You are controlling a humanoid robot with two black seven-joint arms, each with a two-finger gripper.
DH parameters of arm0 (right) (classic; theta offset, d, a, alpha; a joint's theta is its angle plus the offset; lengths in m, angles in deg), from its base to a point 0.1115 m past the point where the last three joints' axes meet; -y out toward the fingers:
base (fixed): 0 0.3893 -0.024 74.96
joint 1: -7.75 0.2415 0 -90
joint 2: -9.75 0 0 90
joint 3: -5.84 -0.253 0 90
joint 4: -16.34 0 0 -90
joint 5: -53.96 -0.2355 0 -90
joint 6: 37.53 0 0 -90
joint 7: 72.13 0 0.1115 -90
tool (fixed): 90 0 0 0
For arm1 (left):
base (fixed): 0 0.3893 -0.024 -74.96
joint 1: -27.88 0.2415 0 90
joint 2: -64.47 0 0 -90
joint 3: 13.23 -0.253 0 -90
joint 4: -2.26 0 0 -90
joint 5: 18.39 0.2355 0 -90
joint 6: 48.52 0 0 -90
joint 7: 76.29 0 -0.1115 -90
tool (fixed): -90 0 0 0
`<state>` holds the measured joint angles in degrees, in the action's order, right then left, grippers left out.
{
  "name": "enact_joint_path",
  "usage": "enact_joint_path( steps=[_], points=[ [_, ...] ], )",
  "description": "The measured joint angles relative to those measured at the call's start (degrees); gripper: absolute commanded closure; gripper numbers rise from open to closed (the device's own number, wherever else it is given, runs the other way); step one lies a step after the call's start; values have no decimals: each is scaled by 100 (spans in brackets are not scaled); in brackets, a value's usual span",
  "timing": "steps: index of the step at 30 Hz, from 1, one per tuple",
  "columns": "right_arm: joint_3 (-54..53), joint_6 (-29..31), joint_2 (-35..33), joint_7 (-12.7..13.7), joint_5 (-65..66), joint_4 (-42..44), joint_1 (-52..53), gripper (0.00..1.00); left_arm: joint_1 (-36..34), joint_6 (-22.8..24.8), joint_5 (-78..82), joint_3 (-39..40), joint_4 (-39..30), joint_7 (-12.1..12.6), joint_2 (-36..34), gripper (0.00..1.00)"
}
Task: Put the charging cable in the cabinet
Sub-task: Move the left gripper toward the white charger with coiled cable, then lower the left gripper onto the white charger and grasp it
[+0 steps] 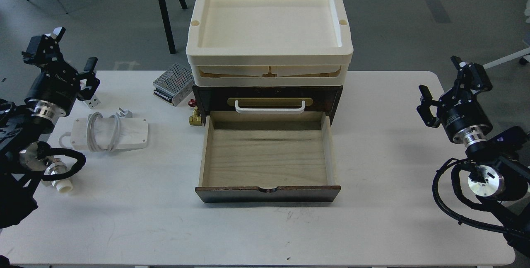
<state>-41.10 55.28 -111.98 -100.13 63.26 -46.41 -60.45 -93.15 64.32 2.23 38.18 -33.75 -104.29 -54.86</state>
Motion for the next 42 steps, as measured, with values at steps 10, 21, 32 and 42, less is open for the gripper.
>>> enact_joint_path(
  steps=[10, 21, 32, 42],
  points=[
    [9, 0, 0, 0, 1, 0, 0, 1, -26, 11, 1, 48, 15, 0, -19, 1],
    [27, 0, 0, 0, 1, 0, 0, 1, -289, -216, 1623, 1, -87, 0, -764, 10],
    [43, 0, 0, 0, 1, 0, 0, 1, -503, -302, 4579, -386, -980, 0, -1930, 5],
    [44, 0, 0, 0, 1, 0, 0, 1, -716, -606, 6072, -2104, -973, -1, -2170, 6]
  ],
)
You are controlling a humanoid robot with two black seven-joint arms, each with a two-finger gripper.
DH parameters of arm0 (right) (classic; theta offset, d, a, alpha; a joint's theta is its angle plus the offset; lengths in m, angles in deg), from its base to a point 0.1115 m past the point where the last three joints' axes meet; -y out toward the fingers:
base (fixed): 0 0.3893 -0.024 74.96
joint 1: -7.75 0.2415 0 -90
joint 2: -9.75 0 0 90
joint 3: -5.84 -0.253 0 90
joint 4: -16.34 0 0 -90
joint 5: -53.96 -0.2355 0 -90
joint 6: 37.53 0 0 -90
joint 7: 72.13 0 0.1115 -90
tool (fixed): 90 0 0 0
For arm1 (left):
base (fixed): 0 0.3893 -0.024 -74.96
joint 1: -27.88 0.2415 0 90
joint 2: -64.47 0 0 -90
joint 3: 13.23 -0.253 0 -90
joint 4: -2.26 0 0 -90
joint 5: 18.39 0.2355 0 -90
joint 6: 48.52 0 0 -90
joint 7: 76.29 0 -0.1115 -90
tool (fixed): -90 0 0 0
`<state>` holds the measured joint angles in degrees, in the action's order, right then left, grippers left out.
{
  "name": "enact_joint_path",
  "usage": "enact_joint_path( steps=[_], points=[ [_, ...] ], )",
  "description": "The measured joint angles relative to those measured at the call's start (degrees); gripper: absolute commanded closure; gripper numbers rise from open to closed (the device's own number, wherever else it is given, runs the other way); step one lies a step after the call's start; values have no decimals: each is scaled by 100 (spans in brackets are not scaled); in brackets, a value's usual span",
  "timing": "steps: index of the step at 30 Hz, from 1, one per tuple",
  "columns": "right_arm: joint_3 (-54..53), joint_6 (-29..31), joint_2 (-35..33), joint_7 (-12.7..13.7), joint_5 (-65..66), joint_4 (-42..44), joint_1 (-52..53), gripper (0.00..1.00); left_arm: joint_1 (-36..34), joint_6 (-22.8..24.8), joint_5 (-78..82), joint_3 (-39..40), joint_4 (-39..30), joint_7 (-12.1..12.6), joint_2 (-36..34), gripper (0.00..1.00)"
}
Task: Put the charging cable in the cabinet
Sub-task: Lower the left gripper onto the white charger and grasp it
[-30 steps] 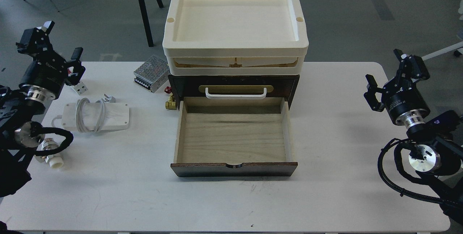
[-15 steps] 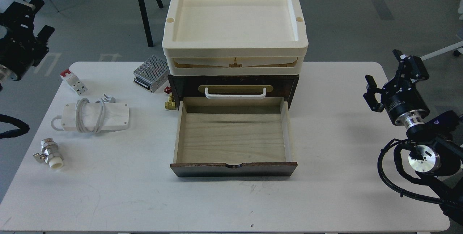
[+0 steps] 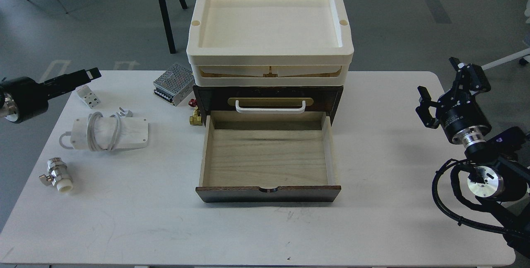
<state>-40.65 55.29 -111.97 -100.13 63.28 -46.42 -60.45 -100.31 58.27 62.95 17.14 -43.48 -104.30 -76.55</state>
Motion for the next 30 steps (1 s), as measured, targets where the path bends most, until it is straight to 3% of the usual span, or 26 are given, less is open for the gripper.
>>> enact_joint_path(
  steps=[7, 18, 27, 30],
  points=[
    [0, 0, 0, 0, 0, 0, 0, 1, -41, -1122, 97, -1116, 546, 0, 223, 6],
    [9, 0, 0, 0, 0, -2, 0, 1, 58, -2178, 95, -2029, 1306, 0, 806, 6],
    [17, 0, 0, 0, 0, -9, 0, 1, 65, -2371, 66, -2272, 2107, 0, 1349, 6],
    [17, 0, 0, 0, 0, -9, 0, 1, 67, -2372, 41, -2273, 2315, 0, 1525, 14]
  ],
)
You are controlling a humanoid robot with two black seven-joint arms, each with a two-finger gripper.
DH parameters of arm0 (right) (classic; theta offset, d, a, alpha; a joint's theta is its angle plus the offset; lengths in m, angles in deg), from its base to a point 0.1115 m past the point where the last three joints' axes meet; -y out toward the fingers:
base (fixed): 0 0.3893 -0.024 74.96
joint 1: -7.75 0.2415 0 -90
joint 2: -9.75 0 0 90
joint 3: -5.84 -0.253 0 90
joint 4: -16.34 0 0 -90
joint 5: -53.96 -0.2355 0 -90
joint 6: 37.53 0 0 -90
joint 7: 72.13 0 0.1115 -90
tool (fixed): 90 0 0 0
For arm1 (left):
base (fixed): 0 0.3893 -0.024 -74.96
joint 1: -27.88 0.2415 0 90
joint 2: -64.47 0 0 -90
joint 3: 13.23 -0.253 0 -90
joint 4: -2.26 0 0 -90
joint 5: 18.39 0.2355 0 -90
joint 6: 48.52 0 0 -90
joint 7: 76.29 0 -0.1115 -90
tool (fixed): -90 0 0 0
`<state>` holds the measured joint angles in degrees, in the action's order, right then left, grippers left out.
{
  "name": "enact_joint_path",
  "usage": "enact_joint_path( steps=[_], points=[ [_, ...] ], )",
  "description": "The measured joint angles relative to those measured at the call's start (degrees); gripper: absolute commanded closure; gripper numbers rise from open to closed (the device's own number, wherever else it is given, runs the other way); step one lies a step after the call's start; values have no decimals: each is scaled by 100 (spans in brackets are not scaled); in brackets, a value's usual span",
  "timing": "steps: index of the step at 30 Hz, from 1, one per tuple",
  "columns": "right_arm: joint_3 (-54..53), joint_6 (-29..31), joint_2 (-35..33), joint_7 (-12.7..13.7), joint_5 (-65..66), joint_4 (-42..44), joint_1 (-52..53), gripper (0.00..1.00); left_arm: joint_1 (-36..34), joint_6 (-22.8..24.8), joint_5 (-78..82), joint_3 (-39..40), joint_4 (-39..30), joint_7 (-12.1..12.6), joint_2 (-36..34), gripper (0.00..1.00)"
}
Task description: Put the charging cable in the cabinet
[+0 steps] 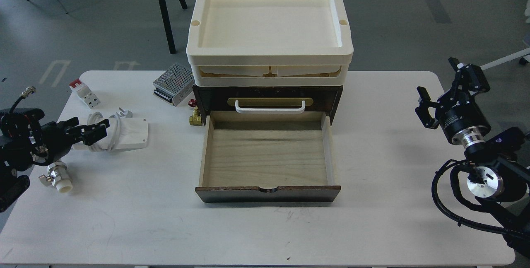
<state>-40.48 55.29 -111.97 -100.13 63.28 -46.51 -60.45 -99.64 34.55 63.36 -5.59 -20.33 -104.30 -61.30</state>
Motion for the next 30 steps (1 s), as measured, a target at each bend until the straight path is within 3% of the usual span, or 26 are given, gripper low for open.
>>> enact_joint_path(
  steps=[8, 12, 13, 23, 30],
  points=[
    [8, 0, 0, 0, 0, -9, 0, 1, 6, 6, -35, 5, 262, 0, 246, 53],
    [9, 0, 0, 0, 0, -9, 0, 1, 9, 7, -34, 5, 309, 0, 252, 87],
    [9, 0, 0, 0, 0, -9, 0, 1, 13, 7, -27, 5, 313, 0, 252, 91],
    [9, 0, 0, 0, 0, -1, -2, 1, -60, 44, -135, 37, 316, -1, 221, 96],
    [9, 0, 0, 0, 0, -3, -4, 1, -101, 295, -1291, 72, 316, 1, 15, 96]
  ],
)
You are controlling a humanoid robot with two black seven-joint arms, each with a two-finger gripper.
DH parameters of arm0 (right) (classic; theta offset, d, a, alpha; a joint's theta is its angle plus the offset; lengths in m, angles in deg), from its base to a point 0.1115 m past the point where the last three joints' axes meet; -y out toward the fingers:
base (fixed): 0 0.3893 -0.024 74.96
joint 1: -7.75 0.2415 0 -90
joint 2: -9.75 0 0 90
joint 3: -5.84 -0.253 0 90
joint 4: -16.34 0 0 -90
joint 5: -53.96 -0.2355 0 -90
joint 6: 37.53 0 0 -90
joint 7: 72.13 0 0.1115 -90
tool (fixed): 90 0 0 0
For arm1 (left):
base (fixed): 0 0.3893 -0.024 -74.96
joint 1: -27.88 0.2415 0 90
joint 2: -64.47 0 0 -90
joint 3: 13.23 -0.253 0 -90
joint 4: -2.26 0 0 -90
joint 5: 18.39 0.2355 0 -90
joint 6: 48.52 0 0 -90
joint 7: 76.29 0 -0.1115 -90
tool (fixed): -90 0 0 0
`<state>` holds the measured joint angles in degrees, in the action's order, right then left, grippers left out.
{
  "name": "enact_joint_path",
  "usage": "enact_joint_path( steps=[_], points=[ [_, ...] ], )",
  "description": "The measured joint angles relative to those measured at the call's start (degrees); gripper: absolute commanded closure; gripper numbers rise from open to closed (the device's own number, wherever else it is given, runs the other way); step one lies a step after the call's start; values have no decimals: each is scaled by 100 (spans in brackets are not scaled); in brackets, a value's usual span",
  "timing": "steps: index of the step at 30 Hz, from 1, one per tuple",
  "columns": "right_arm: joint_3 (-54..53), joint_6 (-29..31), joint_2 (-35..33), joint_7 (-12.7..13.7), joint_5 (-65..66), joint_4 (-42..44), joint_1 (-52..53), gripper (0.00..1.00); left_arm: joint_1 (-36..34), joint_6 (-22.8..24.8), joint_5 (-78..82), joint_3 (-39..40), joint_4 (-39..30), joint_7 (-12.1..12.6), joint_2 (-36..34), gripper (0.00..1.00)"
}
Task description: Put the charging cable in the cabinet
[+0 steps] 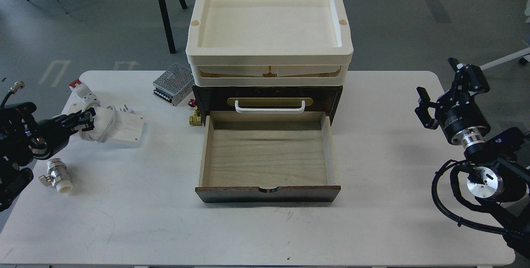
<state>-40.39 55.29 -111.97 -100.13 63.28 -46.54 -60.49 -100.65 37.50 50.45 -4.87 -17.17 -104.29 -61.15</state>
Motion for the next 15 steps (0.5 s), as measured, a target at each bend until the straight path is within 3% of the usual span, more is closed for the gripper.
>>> enact_joint_path(
  steps=[7, 12, 15],
  points=[
    [0, 0, 0, 0, 0, 3, -1, 1, -169, 886, -1666, 66, -26, 0, -509, 96],
    [0, 0, 0, 0, 0, 4, 0, 1, -631, 1615, -2782, 105, -34, 1, -922, 98],
    [0, 0, 0, 0, 0, 4, 2, 1, -887, 1809, -3333, 151, -32, 0, -1047, 98]
  ],
)
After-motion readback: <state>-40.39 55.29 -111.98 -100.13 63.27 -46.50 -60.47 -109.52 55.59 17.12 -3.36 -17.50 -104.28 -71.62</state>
